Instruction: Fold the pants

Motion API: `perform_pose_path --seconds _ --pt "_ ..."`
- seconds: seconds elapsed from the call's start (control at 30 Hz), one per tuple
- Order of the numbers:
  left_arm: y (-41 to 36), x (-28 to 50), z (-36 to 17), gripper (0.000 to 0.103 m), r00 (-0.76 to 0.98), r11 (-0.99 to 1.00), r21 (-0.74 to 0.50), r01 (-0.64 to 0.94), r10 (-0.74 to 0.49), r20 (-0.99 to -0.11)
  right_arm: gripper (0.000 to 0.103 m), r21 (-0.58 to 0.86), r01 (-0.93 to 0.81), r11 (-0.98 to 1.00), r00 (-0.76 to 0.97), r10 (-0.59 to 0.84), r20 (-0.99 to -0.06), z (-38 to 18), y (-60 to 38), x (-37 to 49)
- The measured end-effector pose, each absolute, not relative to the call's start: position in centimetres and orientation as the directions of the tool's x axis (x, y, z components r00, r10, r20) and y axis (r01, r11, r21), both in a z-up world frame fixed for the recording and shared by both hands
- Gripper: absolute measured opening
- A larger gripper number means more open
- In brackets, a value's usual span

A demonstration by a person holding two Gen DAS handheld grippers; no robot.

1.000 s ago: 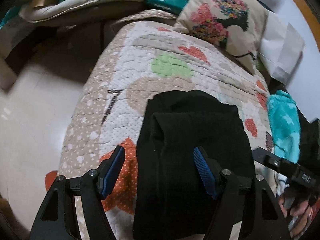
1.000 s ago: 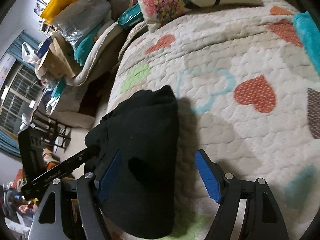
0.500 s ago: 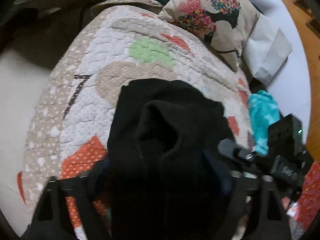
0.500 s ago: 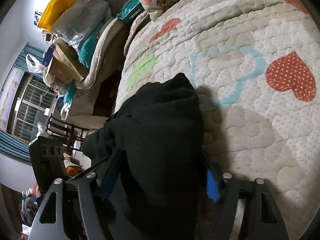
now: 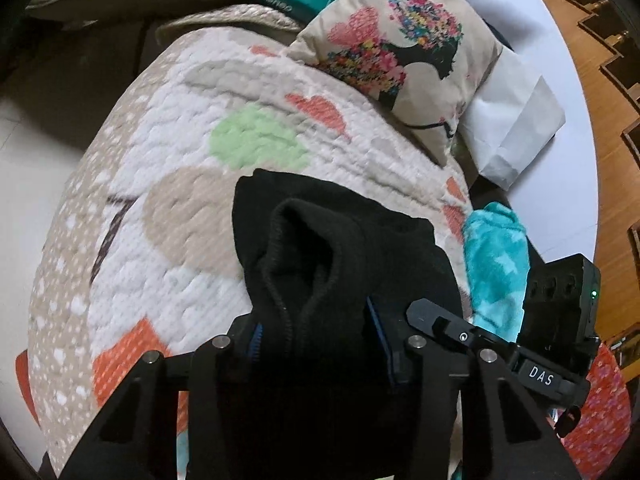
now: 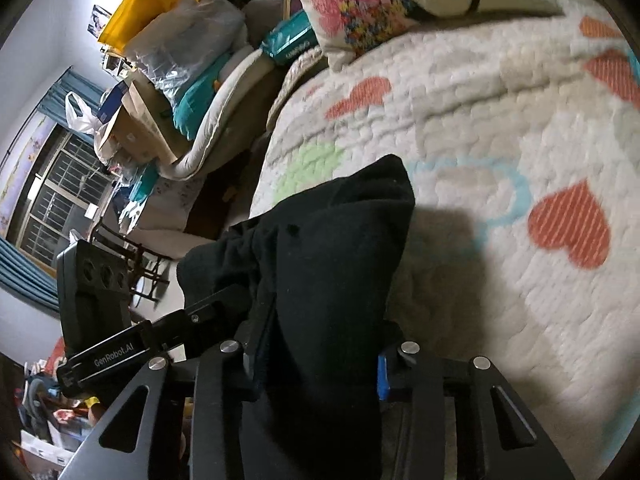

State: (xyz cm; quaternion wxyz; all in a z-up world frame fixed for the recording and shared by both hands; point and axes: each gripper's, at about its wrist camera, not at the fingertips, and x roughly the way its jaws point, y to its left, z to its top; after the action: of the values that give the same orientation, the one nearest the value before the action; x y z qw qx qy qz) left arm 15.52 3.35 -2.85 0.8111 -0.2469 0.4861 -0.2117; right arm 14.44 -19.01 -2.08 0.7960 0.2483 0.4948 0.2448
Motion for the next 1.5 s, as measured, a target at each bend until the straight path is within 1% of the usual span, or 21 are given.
perform_pose_path --seconds 0.2,0.37,0.5,0.63,0.67,0.7,0.73,0.8,0.87,0.9,0.93,1.0,1.13,1.3,1.43,1.5 --pt "1.8 18.2 -1.1 0.043 0.473 0.794 -0.594 0.127 -0.575 -0.667 0.042 0.595 -0.149 0.790 0.440 0.591 -0.676 0.3 -20.4 17.4" --pt "1.5 20.9 -1.2 0.043 0.481 0.792 -0.600 0.110 -0.571 -0.665 0.042 0.549 -0.170 0.818 0.452 0.560 -0.694 1.1 -20.3 19.9" --pt "1.1 22.5 -2.5 0.043 0.468 0.806 -0.585 0.087 -0.552 -0.690 0.042 0.515 -0.178 0.838 0.454 0.535 -0.713 0.5 -20.1 21.2" --pt "0.9 23.1 -3.7 0.043 0.448 0.812 -0.580 0.060 -0.541 -0.711 0.042 0.523 -0.155 0.838 0.443 0.532 -0.722 -1.2 -20.4 21.8" --pt "0.8 23.2 -3.9 0.044 0.445 0.818 -0.572 0.059 -0.534 -0.719 0.042 0.526 -0.147 0.838 0.441 0.532 -0.723 -1.7 -20.6 21.9" --pt "0.8 23.2 -4.0 0.047 0.442 0.826 -0.560 0.057 -0.524 -0.728 0.042 0.529 -0.139 0.837 0.439 0.531 -0.725 -2.1 -20.7 22.0" --pt "0.8 23.2 -4.1 0.051 0.441 0.833 -0.551 0.052 -0.514 -0.736 0.044 0.530 -0.129 0.838 0.439 0.528 -0.727 -2.5 -20.9 22.0" --pt "1.2 23.4 -4.5 0.054 0.434 0.825 -0.564 0.028 -0.518 -0.737 0.052 0.524 -0.096 0.846 0.445 0.507 -0.738 -3.1 -21.4 22.0" --pt "2.3 23.7 -5.1 0.061 0.418 0.791 -0.611 -0.011 -0.552 -0.722 0.058 0.500 -0.064 0.864 0.463 0.470 -0.752 -3.6 -21.9 21.9" --pt "3.0 23.9 -5.6 0.064 0.407 0.768 -0.640 -0.037 -0.573 -0.711 0.064 0.496 -0.058 0.866 0.467 0.463 -0.753 -3.8 -22.1 21.7" --pt "3.9 24.1 -6.3 0.064 0.395 0.728 -0.682 -0.068 -0.608 -0.689 0.070 0.495 -0.056 0.867 0.470 0.460 -0.753 -3.8 -22.3 21.6" --pt "4.8 24.4 -7.0 0.063 0.393 0.672 -0.734 -0.101 -0.651 -0.650 0.073 0.495 -0.044 0.868 0.477 0.454 -0.753 -3.9 -22.7 21.4" --pt "5.6 24.3 -7.4 0.063 0.388 0.617 -0.775 -0.136 -0.687 -0.615 0.074 0.520 -0.029 0.854 0.489 0.466 -0.737 -3.5 -23.2 20.8" --pt "6.6 24.0 -7.6 0.064 0.392 0.572 -0.801 -0.177 -0.706 -0.590 0.074 0.503 -0.018 0.864 0.516 0.439 -0.735 -2.5 -23.7 19.5" --pt "8.2 24.0 -7.9 0.064 0.426 0.555 -0.802 -0.219 -0.685 -0.591 0.074 0.461 -0.026 0.887 0.525 0.404 -0.749 -1.9 -23.7 18.1" --pt "8.6 24.0 -7.9 0.064 0.436 0.572 -0.787 -0.231 -0.662 -0.609 0.074 0.451 -0.027 0.892 0.526 0.397 -0.752 -1.8 -23.5 17.2"
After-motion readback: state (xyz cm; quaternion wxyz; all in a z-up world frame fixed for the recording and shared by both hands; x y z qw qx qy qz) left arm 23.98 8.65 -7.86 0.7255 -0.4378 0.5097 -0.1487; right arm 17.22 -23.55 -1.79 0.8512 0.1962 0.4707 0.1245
